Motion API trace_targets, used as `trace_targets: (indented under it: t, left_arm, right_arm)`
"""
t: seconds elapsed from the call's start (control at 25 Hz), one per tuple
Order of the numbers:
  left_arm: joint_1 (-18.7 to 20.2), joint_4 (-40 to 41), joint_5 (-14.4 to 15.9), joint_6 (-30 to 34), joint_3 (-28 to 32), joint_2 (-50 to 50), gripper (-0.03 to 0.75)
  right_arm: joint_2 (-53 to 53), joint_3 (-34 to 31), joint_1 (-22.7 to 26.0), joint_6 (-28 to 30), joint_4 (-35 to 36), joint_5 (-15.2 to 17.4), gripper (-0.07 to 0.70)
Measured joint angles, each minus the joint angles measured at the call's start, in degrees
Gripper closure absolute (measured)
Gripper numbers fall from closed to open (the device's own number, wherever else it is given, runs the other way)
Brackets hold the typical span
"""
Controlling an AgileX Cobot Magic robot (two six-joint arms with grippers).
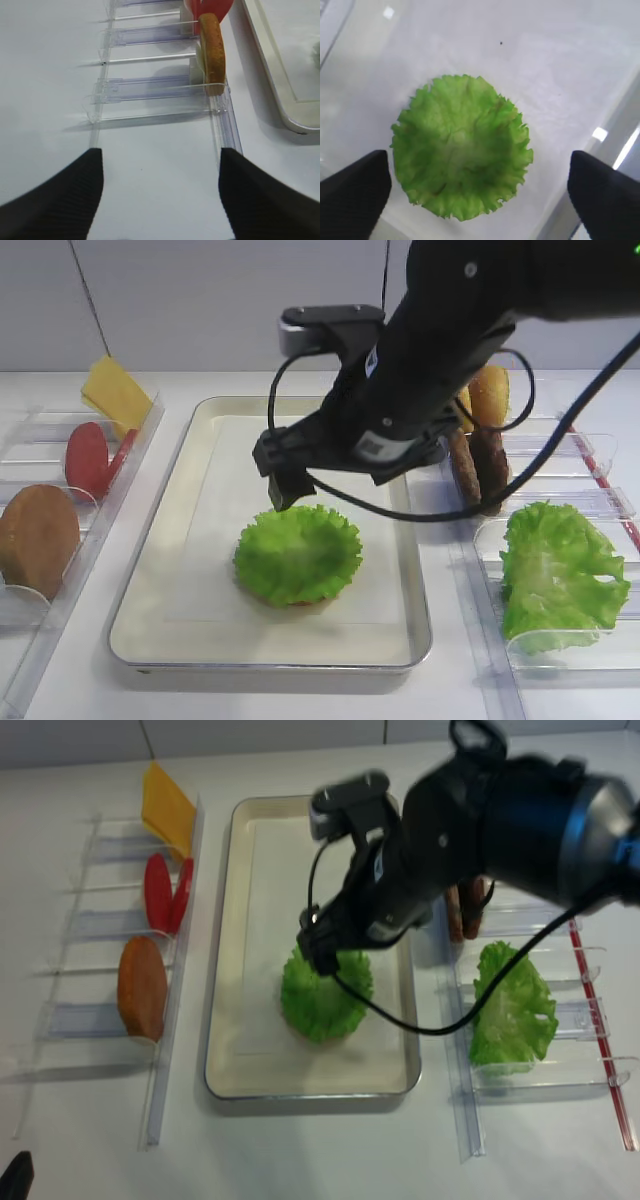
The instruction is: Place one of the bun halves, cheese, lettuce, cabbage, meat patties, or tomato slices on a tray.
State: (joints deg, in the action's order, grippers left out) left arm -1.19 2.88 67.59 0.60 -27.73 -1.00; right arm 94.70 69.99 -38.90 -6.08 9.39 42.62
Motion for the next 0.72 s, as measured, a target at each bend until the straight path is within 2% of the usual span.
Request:
trace_targets:
  t: [0.36, 0.72]
  left_arm:
    - [0.0, 0.0, 0.0, 0.0, 0.0, 0.0, 0.225]
    - [0.0, 0.0, 0.0, 0.0, 0.0, 0.0, 0.225]
  right_arm:
    - [-12.02, 1.38, 0.0, 0.02, -7.15, 4.86, -0.057]
    - [-16.65, 1.41, 0.0, -2.01, -10.92, 13.46, -0.057]
